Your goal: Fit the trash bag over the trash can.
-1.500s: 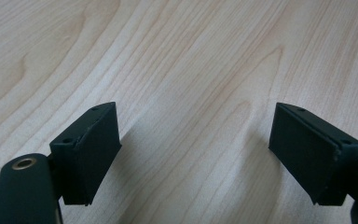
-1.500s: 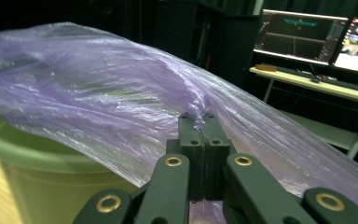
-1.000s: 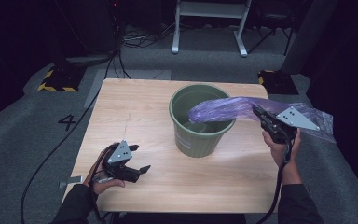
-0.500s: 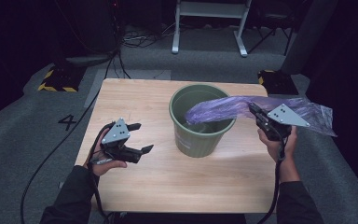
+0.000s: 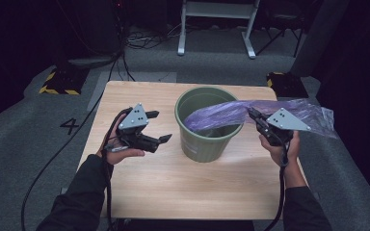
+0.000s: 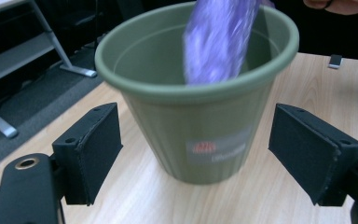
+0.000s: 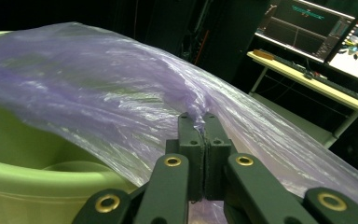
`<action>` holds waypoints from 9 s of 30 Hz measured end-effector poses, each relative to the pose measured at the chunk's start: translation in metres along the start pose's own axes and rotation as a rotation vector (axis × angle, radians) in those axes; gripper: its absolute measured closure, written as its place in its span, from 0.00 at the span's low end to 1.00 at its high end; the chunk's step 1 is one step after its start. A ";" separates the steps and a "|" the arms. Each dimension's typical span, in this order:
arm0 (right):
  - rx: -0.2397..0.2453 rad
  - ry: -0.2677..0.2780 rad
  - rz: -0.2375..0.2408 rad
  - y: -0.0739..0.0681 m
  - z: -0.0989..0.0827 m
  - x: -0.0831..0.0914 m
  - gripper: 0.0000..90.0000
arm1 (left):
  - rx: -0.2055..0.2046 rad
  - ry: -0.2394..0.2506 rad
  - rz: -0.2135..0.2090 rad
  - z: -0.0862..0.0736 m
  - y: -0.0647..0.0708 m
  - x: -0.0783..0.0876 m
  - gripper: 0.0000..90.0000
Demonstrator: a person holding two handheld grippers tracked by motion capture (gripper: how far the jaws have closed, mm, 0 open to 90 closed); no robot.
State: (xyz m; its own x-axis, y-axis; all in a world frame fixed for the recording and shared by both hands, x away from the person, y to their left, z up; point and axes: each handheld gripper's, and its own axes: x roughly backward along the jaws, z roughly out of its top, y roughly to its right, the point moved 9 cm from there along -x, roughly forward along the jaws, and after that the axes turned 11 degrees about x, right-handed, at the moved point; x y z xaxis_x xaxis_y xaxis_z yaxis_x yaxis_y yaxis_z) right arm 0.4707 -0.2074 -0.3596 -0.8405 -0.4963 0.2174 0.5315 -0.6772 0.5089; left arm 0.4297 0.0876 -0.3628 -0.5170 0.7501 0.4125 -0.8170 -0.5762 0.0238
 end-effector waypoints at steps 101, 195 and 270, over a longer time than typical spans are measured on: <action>-0.023 -0.061 -0.052 -0.021 -0.016 0.087 0.26 | -0.061 -0.111 0.021 0.025 -0.006 -0.100 0.99; -0.121 0.063 0.150 -0.049 0.011 0.067 0.29 | -0.014 -0.018 -0.079 -0.045 0.022 -0.053 0.98; -0.040 0.071 0.183 -0.053 0.000 0.055 0.97 | -0.007 0.044 -0.014 -0.016 0.066 -0.024 0.85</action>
State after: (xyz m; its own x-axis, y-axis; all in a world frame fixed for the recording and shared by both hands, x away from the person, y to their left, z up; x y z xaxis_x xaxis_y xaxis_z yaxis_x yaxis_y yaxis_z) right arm 0.3965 -0.1990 -0.3750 -0.7206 -0.6492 0.2437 0.6798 -0.5923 0.4325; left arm 0.3835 0.0368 -0.3857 -0.5160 0.7719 0.3714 -0.8260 -0.5632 0.0228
